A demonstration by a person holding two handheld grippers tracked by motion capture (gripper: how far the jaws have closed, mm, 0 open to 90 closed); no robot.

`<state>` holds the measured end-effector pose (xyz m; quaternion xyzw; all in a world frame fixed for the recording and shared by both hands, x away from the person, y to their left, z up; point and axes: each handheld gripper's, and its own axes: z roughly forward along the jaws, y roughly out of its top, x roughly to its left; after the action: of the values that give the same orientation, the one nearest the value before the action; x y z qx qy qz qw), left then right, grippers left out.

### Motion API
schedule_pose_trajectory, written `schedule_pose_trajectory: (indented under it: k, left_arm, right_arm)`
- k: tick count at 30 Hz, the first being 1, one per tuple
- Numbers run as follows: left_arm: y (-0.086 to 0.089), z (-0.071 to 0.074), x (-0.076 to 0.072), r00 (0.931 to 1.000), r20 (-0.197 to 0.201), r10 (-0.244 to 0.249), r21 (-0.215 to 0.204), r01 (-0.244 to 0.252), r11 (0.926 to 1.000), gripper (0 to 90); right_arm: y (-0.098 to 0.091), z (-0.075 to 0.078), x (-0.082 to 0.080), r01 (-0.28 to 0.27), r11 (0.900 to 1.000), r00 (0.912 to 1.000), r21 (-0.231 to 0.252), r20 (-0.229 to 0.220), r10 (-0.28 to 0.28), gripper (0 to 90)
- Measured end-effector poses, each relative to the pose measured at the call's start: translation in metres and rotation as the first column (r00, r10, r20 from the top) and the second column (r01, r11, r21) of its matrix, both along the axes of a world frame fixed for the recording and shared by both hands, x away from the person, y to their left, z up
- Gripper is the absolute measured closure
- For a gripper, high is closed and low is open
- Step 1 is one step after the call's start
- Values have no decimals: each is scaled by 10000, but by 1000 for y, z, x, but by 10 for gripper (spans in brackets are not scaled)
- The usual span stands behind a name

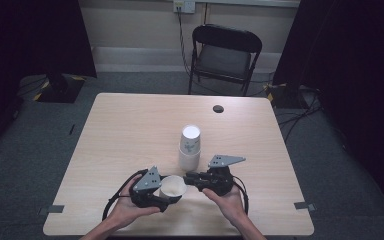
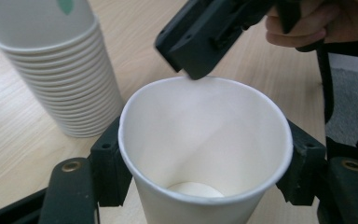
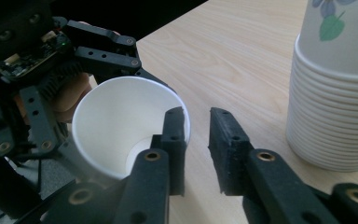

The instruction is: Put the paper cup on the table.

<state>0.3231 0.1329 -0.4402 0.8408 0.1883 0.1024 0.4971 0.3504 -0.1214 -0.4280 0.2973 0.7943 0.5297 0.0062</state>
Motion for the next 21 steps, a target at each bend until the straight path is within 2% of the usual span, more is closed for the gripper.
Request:
schedule_pose_trajectory:
  k: [4,8,15,21]
  left_arm:
    - [10,2,6,9991,-338,267,-482,-283,9984,328]
    - [16,4,8,9983,-235,531,-534,-543,9971,330]
    - [24,8,10,9959,-178,883,-702,-893,9935,334]
    - [31,15,12,9932,24,1167,-808,-1161,9899,334]
  right_arm:
    - [-6,2,0,156,9993,9998,351,101,-160,733]
    - [-14,-1,0,343,9987,9993,382,129,-349,707]
    - [-22,-2,0,941,9956,9953,36,247,-941,584]
    - [-26,-5,-2,1639,9856,9853,-420,555,-1615,444]
